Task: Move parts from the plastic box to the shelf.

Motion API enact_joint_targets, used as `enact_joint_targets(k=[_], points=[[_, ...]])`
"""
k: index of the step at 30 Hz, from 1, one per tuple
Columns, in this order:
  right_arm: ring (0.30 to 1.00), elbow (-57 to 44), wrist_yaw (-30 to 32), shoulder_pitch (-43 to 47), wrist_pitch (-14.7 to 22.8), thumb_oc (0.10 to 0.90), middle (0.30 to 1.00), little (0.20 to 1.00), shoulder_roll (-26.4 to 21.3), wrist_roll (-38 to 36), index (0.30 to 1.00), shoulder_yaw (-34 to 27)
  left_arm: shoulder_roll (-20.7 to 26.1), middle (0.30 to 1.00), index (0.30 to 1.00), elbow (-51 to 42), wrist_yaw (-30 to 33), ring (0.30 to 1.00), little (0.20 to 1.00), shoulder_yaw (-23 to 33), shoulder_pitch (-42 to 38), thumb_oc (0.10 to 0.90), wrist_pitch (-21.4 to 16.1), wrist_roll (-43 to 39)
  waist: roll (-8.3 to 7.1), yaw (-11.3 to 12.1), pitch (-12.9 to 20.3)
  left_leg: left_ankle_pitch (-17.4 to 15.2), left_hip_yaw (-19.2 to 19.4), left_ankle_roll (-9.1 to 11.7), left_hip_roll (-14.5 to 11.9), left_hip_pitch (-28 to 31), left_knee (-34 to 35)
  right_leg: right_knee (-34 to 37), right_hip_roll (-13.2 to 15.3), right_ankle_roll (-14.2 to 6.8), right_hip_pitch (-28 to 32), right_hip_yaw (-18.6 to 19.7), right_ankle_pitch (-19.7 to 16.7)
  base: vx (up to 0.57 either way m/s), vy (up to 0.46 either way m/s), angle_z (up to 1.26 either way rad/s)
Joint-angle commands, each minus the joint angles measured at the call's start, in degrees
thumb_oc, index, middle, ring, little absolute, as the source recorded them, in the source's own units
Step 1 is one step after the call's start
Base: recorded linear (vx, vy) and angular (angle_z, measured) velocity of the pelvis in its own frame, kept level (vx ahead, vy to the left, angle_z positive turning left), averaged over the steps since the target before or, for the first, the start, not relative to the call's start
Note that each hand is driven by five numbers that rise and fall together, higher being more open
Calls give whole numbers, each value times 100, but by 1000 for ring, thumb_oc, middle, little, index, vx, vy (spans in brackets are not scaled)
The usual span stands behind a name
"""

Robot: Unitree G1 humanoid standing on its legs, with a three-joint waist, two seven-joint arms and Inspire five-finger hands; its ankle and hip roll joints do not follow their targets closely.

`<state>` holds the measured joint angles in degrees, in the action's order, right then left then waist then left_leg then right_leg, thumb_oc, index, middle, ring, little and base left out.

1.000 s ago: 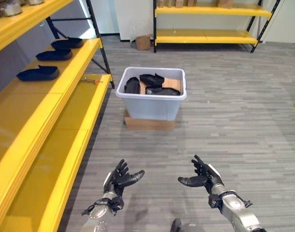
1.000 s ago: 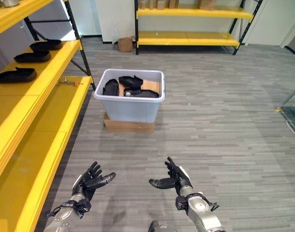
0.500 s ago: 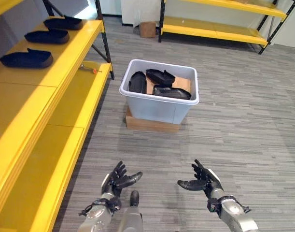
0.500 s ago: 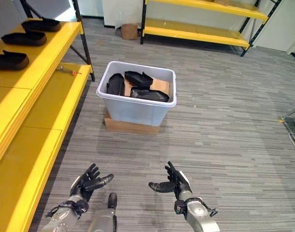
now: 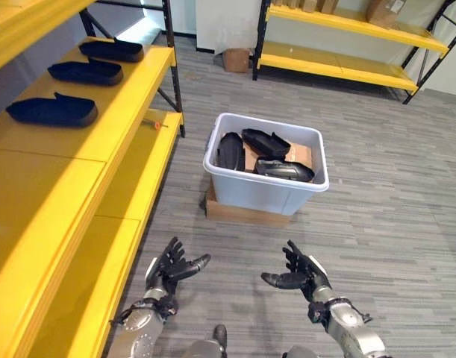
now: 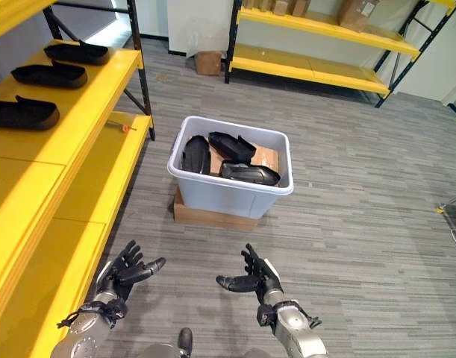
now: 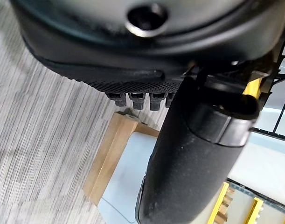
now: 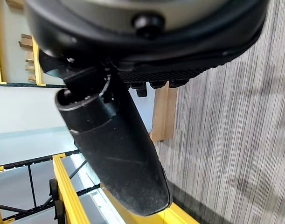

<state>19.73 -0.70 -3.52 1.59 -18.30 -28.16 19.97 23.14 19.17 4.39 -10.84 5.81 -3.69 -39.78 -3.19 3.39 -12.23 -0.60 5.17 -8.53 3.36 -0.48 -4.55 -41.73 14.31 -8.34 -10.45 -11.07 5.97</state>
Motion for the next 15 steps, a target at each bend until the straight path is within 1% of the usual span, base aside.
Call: enact_joint_targets(k=[1,2,3,4,5,6,7,8,9,10,11,12,15], points=[[1000,-463,13,235,395,900,1000,1000,-143,-41,1000,-173,37,1000,1000,-468,-175,1000,1000,-117,-207,900,-362,130,76,-97,195,-259,-129,456,-230,115,-39,1446,-206,121,0,-488,-979,261,-51,4],[1000,-456,13,243,397,900,1000,1000,-139,-48,1000,-176,7,1000,1000,-457,-212,1000,1000,-130,-191,900,-357,103,51,-97,183,-370,-54,532,-223,228,-10,2459,150,75,-60,-822,-1114,227,-123,1],[1000,-450,3,264,391,900,1000,1000,-133,-42,1000,-158,-12,1000,1000,-435,-232,1000,1000,-109,-185,900,-352,101,35,-112,166,-420,-43,589,-234,320,14,2974,244,-14,-62,-885,-1298,296,-166,0],[1000,-436,-2,285,385,900,1000,1000,-140,-33,1000,-142,-25,1000,1000,-406,-251,1000,1000,-98,-179,900,-365,97,37,-132,155,-459,-64,643,-250,391,33,3439,249,-88,4,-865,-1464,240,-160,8],[1000,-429,-10,319,365,900,1000,1000,-130,-2,1000,-117,-26,1000,1000,-406,-269,1000,1000,-74,-175,900,-369,113,10,-153,142,-500,-96,691,-257,447,54,3772,326,-182,-47,-760,-1651,318,-183,0],[1000,-459,-22,354,354,900,1000,1000,-103,70,1000,-82,-31,1000,1000,-408,-285,1000,1000,-34,-171,900,-385,171,3,-178,152,-564,-120,763,-318,604,139,4131,403,-324,-80,-576,-1920,350,-190,5],[1000,-485,-27,353,342,900,1000,1000,-102,103,1000,-78,-26,1000,1000,-429,-289,1000,1000,-1,-146,900,-387,202,-3,-176,165,-600,-149,791,-345,707,194,4216,430,-378,-90,-519,-2052,465,-224,19],[1000,-508,-48,300,344,900,1000,1000,-100,95,1000,-101,-53,1000,1000,-388,-319,1000,1000,19,-124,900,-374,227,-54,-173,245,-672,-188,831,-350,855,308,4315,394,-396,16,-499,-2060,297,-140,23],[1000,-509,-48,298,344,900,1000,1000,-100,95,1000,-101,-53,1000,1000,-386,-319,1000,1000,17,-124,900,-375,227,-50,-175,242,-672,-192,832,-355,862,311,4324,390,-395,28,-507,-2062,418,-168,25],[1000,-474,-54,267,344,900,1000,1000,-75,62,1000,-94,-91,1000,1000,-360,-335,1000,1000,12,-110,900,-372,264,-86,-192,383,-734,-239,877,-368,1008,439,4524,339,-406,171,-523,-2240,337,-125,17],[1000,-485,-65,252,353,900,1000,1000,-89,49,1000,-98,-110,1000,1000,-343,-333,1000,1000,24,-101,900,-371,276,-71,-203,451,-755,-277,924,-423,1059,453,4535,294,-389,210,-568,-2204,450,-191,19],[1000,-502,-84,239,356,900,1000,1000,-117,53,1000,-81,-126,1000,1000,-337,-322,1000,1000,45,-104,900,-375,287,-39,-200,504,-755,-319,984,-529,1133,426,4439,219,-350,232,-637,-2075,320,-171,22],[1000,-527,-86,266,382,900,1000,1000,-228,31,1000,-67,-171,1000,1000,-340,-300,1000,1000,41,-141,900,-404,194,37,-261,579,-728,-407,1130,-873,1178,289,4153,-14,-185,190,-685,-1724,254,-172,22]])
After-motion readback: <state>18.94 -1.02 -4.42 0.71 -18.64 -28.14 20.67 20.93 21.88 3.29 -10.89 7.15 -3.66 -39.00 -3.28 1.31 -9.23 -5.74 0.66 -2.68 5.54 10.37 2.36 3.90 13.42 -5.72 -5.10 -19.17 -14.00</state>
